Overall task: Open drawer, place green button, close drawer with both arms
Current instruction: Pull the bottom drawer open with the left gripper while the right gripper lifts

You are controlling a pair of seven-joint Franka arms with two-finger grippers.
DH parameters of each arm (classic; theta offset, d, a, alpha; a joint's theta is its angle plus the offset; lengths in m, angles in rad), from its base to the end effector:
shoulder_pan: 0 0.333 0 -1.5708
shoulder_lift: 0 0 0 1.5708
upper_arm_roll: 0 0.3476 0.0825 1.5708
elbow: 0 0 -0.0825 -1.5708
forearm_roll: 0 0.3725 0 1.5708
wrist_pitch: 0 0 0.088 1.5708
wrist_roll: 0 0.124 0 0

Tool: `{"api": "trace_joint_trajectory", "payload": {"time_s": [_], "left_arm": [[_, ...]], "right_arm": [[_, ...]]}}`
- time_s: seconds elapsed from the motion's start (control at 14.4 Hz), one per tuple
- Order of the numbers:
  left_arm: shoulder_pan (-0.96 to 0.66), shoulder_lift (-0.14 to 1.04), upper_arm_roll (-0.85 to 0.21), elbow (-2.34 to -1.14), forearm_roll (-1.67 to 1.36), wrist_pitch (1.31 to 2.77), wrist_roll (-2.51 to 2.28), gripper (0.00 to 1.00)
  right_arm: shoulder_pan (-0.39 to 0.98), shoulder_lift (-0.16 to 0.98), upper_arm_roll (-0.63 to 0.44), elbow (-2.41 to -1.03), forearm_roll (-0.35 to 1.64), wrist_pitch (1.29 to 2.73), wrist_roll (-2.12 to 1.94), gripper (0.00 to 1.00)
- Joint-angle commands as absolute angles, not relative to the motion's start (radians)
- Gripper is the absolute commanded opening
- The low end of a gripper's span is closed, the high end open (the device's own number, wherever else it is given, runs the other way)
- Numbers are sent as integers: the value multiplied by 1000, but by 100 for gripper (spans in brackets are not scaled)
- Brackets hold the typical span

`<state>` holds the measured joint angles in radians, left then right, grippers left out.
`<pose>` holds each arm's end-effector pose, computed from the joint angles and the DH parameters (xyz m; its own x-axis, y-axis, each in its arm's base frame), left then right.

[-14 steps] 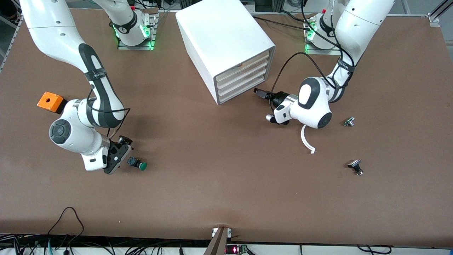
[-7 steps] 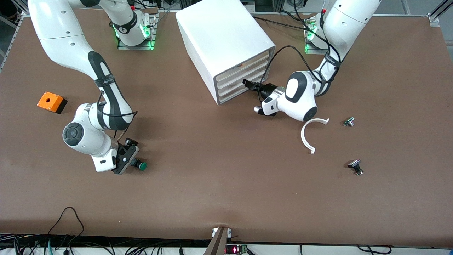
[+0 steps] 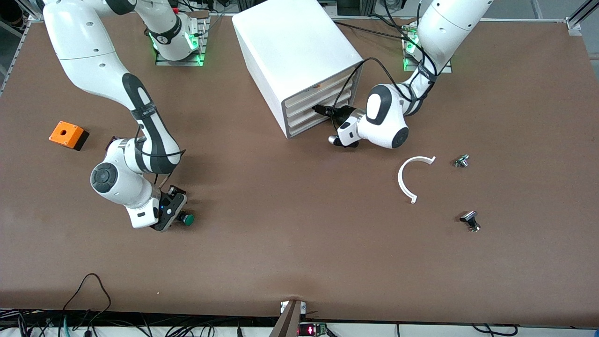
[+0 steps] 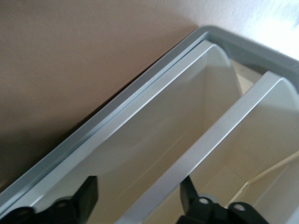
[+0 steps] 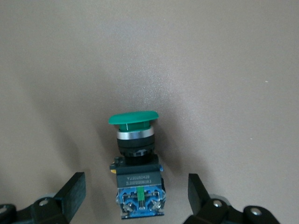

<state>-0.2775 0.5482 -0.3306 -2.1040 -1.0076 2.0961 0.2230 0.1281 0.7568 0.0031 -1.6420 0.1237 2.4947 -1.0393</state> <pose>0.4132 -0.3549 0.1832 0.7898 -0.2565 -0.5571 0.2104 -0.7399 0.6390 0.7047 0.0932 0.1955 0.4710 0.8739 0.1201 0.8777 -0.4779 0.0354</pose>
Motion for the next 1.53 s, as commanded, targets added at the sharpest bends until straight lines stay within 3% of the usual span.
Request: {"api": "trace_joint_trajectory", "payload": {"time_s": [0.0,0.07,0.21,0.49,0.69,0.76,0.83,0.9,0.97,1.11,1.46], "left_arm": [[-279,545,-336,-2123,-1019,2112,255,25],[-276,543,-328,-2122,-1017,2114,255,10],[-276,542,-284,-2117,-1009,2114,256,1],[-275,540,-166,-2085,-924,2115,401,1],[-275,541,-100,-2034,-900,2115,425,8],[-275,543,-88,-2020,-888,2115,425,17],[-275,543,-77,-1999,-868,2115,425,18],[-272,545,-68,-1978,-848,2115,425,32],[-270,545,-64,-1970,-836,2115,425,48],[-259,538,-63,-1970,-836,2115,426,100],[-203,447,-63,-1970,-834,2106,416,100]], "right_arm": [[129,769,3,-1623,155,2500,-1077,75],[129,769,2,-1623,155,2500,-1104,60],[129,767,2,-1623,156,2500,-1127,40],[130,759,2,-1621,156,2496,-1115,28],[132,730,15,-1605,161,2487,-1109,28],[132,720,21,-1597,176,2479,-1097,28],[135,706,21,-1582,198,2449,-1085,28],[143,703,21,-1550,222,2400,-1057,28],[146,700,20,-1511,232,2346,-1030,28],[152,701,20,-1444,227,2237,-968,28],[175,703,21,-1312,224,2073,-826,28]]}}
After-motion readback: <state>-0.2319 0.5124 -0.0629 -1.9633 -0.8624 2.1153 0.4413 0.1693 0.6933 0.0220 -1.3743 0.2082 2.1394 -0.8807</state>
